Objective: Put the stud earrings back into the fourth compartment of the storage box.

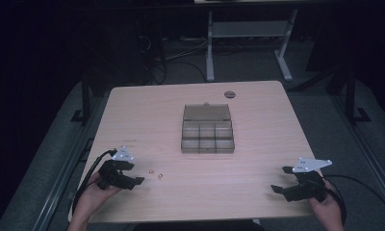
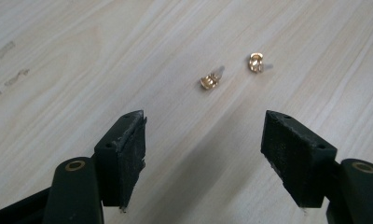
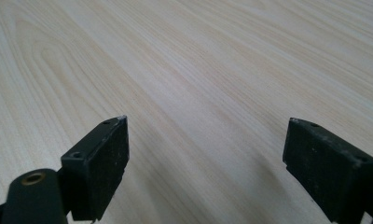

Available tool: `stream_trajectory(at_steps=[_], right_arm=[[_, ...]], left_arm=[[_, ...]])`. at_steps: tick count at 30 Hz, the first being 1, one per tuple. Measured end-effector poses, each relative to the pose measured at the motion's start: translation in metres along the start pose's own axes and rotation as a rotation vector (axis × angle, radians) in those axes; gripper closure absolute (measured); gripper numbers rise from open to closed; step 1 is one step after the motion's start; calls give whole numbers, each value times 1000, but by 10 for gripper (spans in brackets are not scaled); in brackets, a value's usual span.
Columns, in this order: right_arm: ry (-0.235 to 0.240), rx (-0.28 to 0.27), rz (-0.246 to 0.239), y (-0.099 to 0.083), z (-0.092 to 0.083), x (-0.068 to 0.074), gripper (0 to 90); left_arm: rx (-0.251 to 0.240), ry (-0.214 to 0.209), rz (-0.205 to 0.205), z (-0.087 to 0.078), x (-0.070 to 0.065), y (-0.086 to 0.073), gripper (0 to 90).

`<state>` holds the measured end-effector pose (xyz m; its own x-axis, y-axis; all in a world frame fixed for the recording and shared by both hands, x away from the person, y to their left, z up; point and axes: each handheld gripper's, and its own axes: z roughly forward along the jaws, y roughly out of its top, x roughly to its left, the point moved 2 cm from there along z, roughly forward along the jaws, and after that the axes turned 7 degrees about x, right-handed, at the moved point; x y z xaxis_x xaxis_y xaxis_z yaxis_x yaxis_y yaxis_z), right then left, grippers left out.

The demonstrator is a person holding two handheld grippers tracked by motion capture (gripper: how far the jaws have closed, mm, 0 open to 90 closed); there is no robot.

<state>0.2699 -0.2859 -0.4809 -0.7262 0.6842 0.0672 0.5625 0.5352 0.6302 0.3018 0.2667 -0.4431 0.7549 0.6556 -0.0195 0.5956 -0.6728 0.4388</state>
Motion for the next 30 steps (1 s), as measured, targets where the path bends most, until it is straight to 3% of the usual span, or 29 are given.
stream_trajectory(at_steps=[7,11,16,25,30], right_arm=[[1,-2,-1,0,0,2,141],[2,-2,-3,0,0,2,141],[4,-1,1,0,0,2,141],[5,1,-2,0,0,3,141],[6,3,-3,1,0,3,141]], left_arm=[[4,1,19,-1,1,13,336],[15,2,35,1,2,21,399],[52,13,52,7,1,31,440],[96,-10,72,21,0,43,555],[109,-15,76,28,0,47,567]])
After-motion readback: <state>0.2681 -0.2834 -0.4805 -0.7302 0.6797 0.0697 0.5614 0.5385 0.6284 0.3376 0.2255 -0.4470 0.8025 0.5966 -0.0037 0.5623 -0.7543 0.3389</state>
